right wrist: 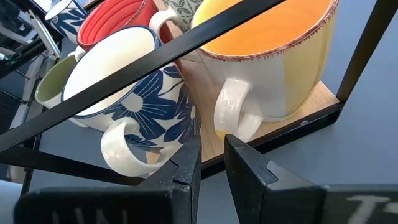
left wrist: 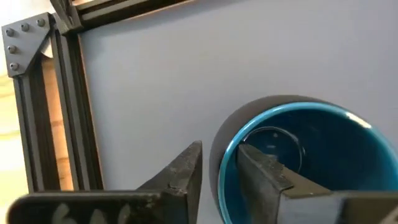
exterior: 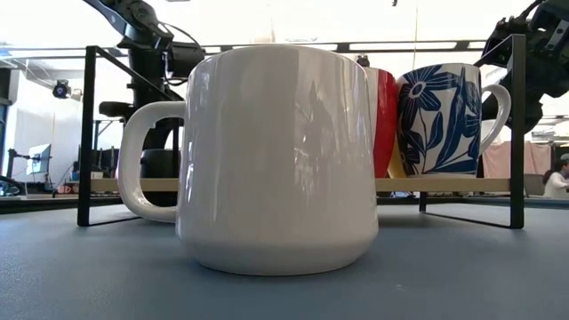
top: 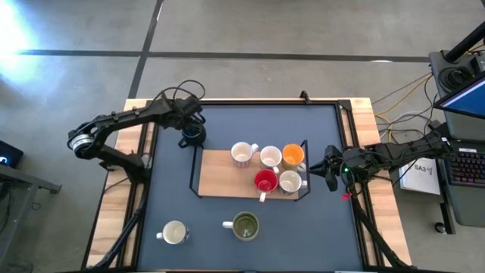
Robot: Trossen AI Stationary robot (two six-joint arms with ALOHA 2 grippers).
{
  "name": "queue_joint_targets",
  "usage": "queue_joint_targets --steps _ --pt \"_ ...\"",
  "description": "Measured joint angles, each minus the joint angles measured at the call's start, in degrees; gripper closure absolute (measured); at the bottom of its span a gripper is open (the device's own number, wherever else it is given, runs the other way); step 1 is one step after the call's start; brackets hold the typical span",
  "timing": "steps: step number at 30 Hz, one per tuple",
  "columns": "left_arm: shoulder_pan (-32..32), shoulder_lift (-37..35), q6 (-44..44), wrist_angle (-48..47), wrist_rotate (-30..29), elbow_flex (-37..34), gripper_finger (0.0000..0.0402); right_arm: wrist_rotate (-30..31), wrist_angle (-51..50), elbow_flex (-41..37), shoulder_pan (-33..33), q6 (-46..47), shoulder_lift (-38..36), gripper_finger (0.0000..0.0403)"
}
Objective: Place coffee mugs
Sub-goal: Put the black mug on the shelf
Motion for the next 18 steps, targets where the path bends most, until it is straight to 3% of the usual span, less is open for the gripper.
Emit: queue_joint_targets --steps 6,12,18 --pt "0.0 -3.1 -4.1 -0.2 5.2 0.0 0.0293 0.0 0.0 0.0 0.0 0.0 0.0 0.0344" --pt "-0.2 -6.4 -9.9 -5.6 10.3 0.0 0.0291 0.0 0.0 0.0 0.0 0.0 0.0 0.0344" --pt "-0.5 -8.9 -13.1 -9.4 11.0 0.0 0.0292 0.0 0.0 0.0 0.0 0.0 0.0 0.0344"
